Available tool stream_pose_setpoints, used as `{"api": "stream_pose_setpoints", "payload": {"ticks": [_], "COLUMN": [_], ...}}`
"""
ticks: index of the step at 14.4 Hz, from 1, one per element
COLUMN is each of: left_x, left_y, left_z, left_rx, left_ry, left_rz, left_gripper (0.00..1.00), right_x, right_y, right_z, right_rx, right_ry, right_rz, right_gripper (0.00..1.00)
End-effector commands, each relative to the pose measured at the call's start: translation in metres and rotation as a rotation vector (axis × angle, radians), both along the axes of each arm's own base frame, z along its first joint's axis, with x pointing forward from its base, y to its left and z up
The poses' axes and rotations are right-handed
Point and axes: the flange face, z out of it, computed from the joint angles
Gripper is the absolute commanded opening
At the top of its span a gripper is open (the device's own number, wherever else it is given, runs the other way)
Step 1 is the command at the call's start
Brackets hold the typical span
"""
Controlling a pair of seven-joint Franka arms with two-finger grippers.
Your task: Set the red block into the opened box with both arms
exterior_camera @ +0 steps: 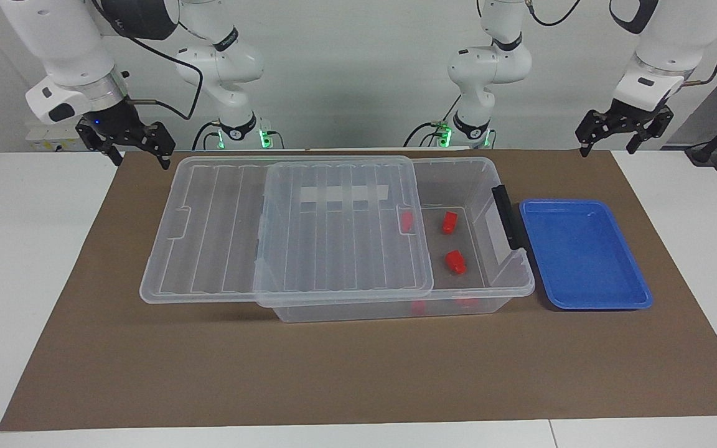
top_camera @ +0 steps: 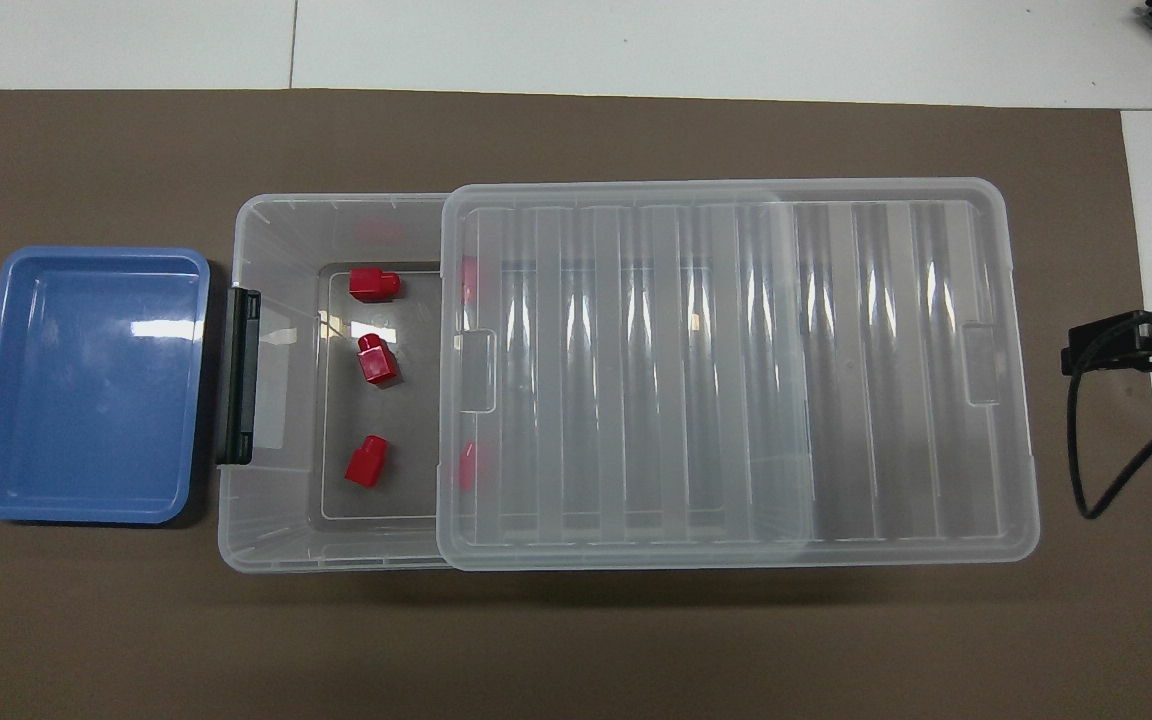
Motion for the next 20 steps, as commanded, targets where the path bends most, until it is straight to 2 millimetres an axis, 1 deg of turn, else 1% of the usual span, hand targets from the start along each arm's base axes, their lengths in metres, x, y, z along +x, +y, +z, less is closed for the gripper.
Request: {"api": "stream_pose_setpoints", "payload": {"ticks": [1, 2, 4, 5, 6, 7, 8, 9, 10, 11, 12, 13, 14, 15, 16, 17, 18, 19, 20], "left_x": [-0.003, -0.003, -0.006, -0.010, -0.012, -0.013, -0.012, -0.010, -0.004, 0.004, 0.004, -0.001, -0.010, -0.011, -0.011, -0.007, -0.009, -0.011, -0.012], "left_y": [-0.002, -0.003, -0.001, -0.007, -0.009, -0.010, -0.004, -0.006, -0.008, -0.015, -0.012, -0.002, 0.002, 0.003, 0.008, -0.002, -0.016, -0.026, -0.028], "left_z": [0.004, 0.004, 0.004, 0.005, 0.007, 0.006, -0.001, -0.006, -0.001, 0.012, 0.023, 0.019, 0.013, 0.005, 0.003, 0.001, 0.001, 0.003, 0.004], "left_rx": [-0.016, -0.015, -0.024, -0.031, -0.032, -0.033, -0.041, -0.060, -0.062, -0.060, -0.062, -0.066, -0.070, -0.074, -0.078, -0.095, -0.096, -0.089, -0.086], "left_ry": [-0.015, -0.013, 0.005, 0.031, 0.043, 0.058, 0.099, 0.126, 0.139, 0.131, 0.120, 0.118, 0.115, 0.116, 0.119, 0.120, 0.126, 0.127, 0.126], "left_rz": [-0.019, -0.028, -0.025, -0.031, -0.034, -0.035, -0.022, -0.021, -0.022, -0.029, -0.019, -0.002, 0.002, 0.006, 0.015, 0.000, -0.001, 0.050, 0.089], "left_gripper": [1.00, 1.00, 1.00, 1.00, 1.00, 1.00, 1.00, 1.00, 1.00, 1.00, 1.00, 1.00, 1.00, 1.00, 1.00, 1.00, 1.00, 1.00, 1.00], "right_x": [0.000, 0.003, 0.007, 0.009, 0.009, 0.009, 0.009, 0.009, 0.012, 0.016, 0.020, 0.021, 0.021, 0.023, 0.028, 0.032, 0.036, 0.039, 0.041], "right_y": [-0.005, -0.010, -0.027, -0.033, -0.040, -0.051, -0.058, -0.061, -0.065, -0.066, -0.067, -0.065, -0.062, -0.059, -0.056, -0.056, -0.049, -0.045, -0.043], "right_z": [-0.005, -0.012, -0.020, -0.025, -0.033, -0.042, -0.054, -0.062, -0.072, -0.082, -0.094, -0.104, -0.113, -0.124, -0.131, -0.138, -0.143, -0.146, -0.151], "right_rx": [0.002, -0.010, -0.028, -0.044, -0.058, -0.064, -0.064, -0.068, -0.084, -0.102, -0.119, -0.137, -0.143, -0.143, -0.144, -0.145, -0.147, -0.146, -0.145], "right_ry": [-0.019, -0.033, -0.068, -0.074, -0.073, -0.075, -0.077, -0.083, -0.075, -0.073, -0.086, -0.090, -0.094, -0.101, -0.110, -0.115, -0.119, -0.125, -0.122], "right_rz": [0.020, 0.041, 0.083, 0.103, 0.119, 0.119, 0.121, 0.135, 0.145, 0.153, 0.167, 0.182, 0.193, 0.201, 0.209, 0.212, 0.221, 0.222, 0.215], "right_gripper": [1.00, 0.95, 0.73, 0.56, 0.32, 0.03, 0.00, 0.00, 0.00, 0.00, 0.00, 0.00, 0.00, 0.00, 0.00, 0.00, 0.00, 0.00, 0.00]}}
